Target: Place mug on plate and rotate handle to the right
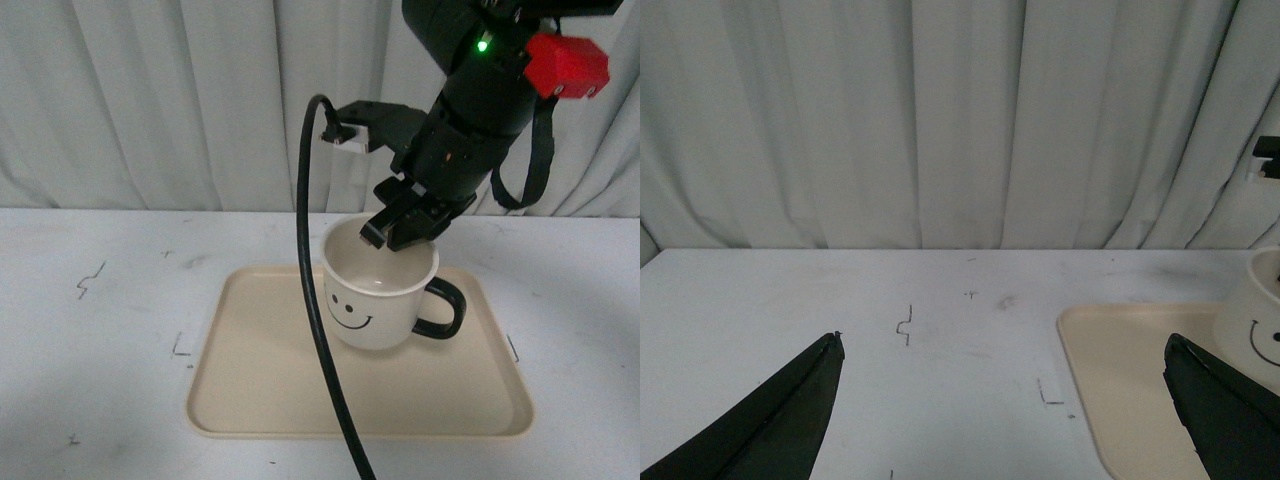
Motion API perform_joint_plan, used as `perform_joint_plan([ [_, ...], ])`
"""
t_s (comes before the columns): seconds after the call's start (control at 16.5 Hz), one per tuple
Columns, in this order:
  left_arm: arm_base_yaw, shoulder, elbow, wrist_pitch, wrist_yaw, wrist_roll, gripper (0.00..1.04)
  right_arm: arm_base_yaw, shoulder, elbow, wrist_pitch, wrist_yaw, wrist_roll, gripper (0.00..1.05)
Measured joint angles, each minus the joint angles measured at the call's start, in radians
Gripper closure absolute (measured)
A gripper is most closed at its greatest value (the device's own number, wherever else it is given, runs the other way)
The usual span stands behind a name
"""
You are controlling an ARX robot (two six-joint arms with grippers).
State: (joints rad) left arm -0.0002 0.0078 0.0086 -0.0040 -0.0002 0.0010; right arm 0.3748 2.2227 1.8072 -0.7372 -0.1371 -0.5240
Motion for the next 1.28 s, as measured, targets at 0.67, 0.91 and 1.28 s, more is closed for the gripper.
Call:
perform_joint_plan([
  [0.67,0.0,0.0,0.0,0.0,0.0,0.0,0.07,0.058,0.23,0.31,-0.295,-0.146,-0.721,1.02],
  [0.91,0.0,0.0,0.0,0.0,0.0,0.0,0.07,0.064,0.246,0.311,-0.306,-0.148,-0.725,1.02],
  [1.28,0.0,0.0,0.0,0.0,0.0,0.0,0.07,0.071,0.262,0.306,-0.291,-0.114,-0.676,1.02],
])
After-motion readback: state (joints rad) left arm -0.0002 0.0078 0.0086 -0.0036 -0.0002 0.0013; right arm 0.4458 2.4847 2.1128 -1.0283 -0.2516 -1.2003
